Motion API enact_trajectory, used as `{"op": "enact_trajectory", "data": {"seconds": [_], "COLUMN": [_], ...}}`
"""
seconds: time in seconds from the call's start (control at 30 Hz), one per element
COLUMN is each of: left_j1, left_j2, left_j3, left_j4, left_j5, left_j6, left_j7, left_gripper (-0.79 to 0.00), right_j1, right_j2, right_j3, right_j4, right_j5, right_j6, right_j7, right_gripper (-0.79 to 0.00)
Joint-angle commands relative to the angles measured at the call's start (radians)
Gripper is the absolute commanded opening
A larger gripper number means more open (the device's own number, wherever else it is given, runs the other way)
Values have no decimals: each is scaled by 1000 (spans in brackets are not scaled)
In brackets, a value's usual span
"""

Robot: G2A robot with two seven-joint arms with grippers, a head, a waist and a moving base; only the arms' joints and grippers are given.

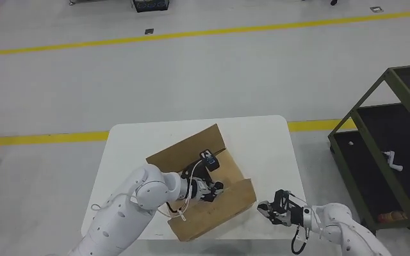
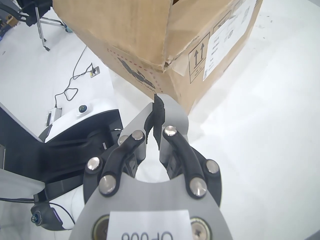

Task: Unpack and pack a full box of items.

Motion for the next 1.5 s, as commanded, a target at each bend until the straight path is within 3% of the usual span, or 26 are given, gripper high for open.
{"op": "enact_trajectory", "data": {"seconds": [0.0, 0.27, 0.47, 0.6, 0.77, 0.9, 1.2, 1.3, 1.33, 1.47], "left_j1": [3, 14, 26, 39, 54, 60, 78, 82, 83, 87], "left_j2": [2, 10, 16, 20, 24, 26, 29, 30, 30, 31], "left_j3": [-1, -9, -10, -6, 7, 18, 57, 68, 71, 81], "left_j4": [-7, -42, -79, -106, -131, -149, -180, -185, -185, -183], "left_j5": [-2, -16, -36, -50, -69, -85, -105, -112, -117, -151], "left_j6": [-1, 2, -1, -2, -1, 2, 5, 7, 9, 16], "left_j7": [-5, -18, -41, -59, -77, -81, -101, -100, -100, -111], "left_gripper": [-785, -785, -705, -536, -394, -166, -154, -68, 0, 0], "right_j1": [15, 70, 85, 89, 92, 84, 14, -15, -21, -33], "right_j2": [-5, -24, -31, -34, -37, -35, -12, -7, -6, -6], "right_j3": [-15, -62, -76, -80, -80, -61, 58, 97, 103, 117], "right_j4": [12, 52, 64, 72, 76, 66, 14, 7, 8, -3], "right_j5": [6, 17, 21, 23, 30, 38, 77, 104, 116, 161], "right_j6": [2, 11, 8, 8, 15, 23, 62, 106, 120, 144], "right_j7": [1, -7, -19, -24, -28, -44, -72, -45, -32, 3], "right_gripper": [-785, -785, -785, -785, -785, -785, -785, -785, -785, -785]}}
